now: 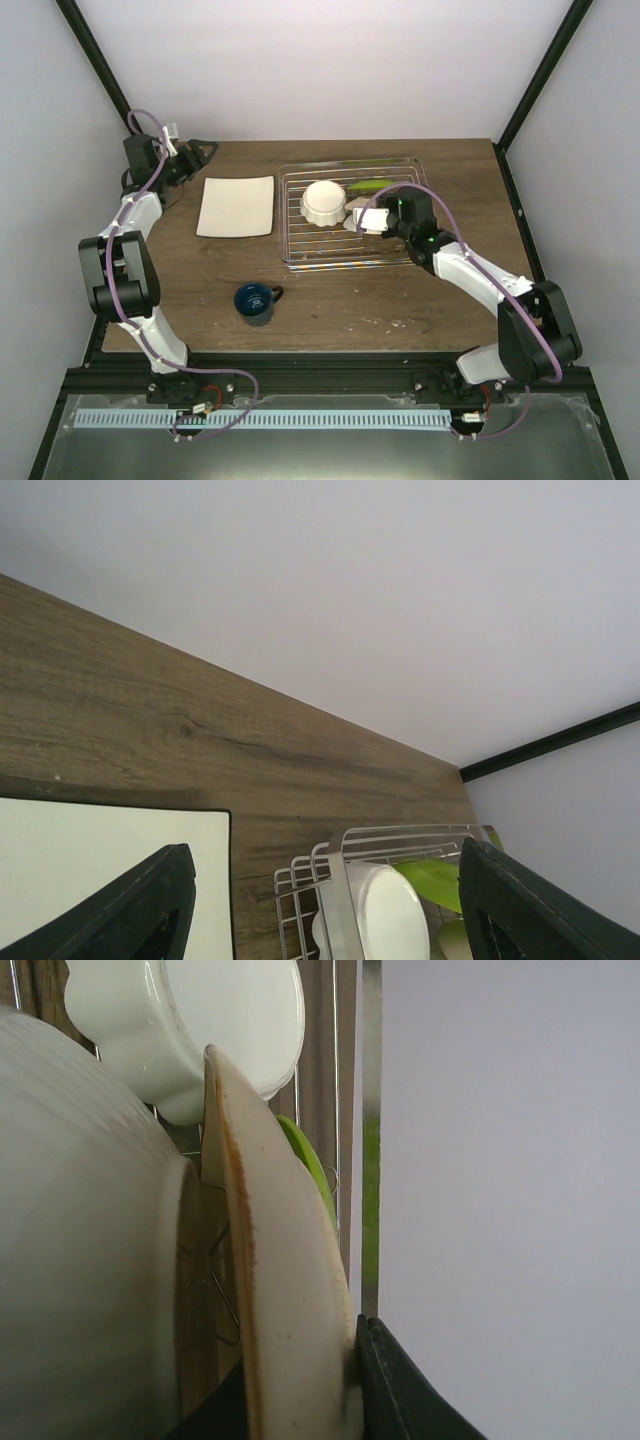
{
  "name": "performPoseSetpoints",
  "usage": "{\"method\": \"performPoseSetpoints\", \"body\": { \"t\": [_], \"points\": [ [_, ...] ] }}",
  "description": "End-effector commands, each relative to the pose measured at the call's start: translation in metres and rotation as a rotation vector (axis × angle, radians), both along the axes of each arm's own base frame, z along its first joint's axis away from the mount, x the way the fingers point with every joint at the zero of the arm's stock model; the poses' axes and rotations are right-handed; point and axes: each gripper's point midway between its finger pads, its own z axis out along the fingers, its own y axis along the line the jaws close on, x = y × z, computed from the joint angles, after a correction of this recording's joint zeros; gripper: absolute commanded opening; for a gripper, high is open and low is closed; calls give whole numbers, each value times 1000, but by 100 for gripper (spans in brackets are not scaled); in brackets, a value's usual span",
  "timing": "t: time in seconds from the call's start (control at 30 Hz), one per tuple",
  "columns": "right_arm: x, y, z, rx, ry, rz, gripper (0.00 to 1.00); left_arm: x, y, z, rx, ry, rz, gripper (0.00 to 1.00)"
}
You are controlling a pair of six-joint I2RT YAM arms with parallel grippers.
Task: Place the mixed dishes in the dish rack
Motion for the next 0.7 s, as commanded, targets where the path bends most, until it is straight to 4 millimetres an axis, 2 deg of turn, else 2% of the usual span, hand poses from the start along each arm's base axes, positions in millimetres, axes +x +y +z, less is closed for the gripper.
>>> {"method": "performPoseSetpoints", "body": {
  "t": [0.0, 0.07, 0.37, 0.57, 0.67],
  "points": [
    [16, 5, 42, 79, -110, 2, 10, 4, 3, 8, 18, -30, -4, 74],
    [18, 4, 41, 85, -98, -4, 17, 4, 3, 7, 17, -28, -4, 74],
    [20, 6, 46, 93, -57, 1, 38, 4, 3, 4, 13, -21, -4, 74],
    [15, 5, 53, 90, -21, 2, 42, 4, 3, 2, 10, -18, -8, 74],
    [6, 5, 52, 87, 26, 7, 44, 5, 5, -2, 13, -7, -3, 74]
  ]
}}
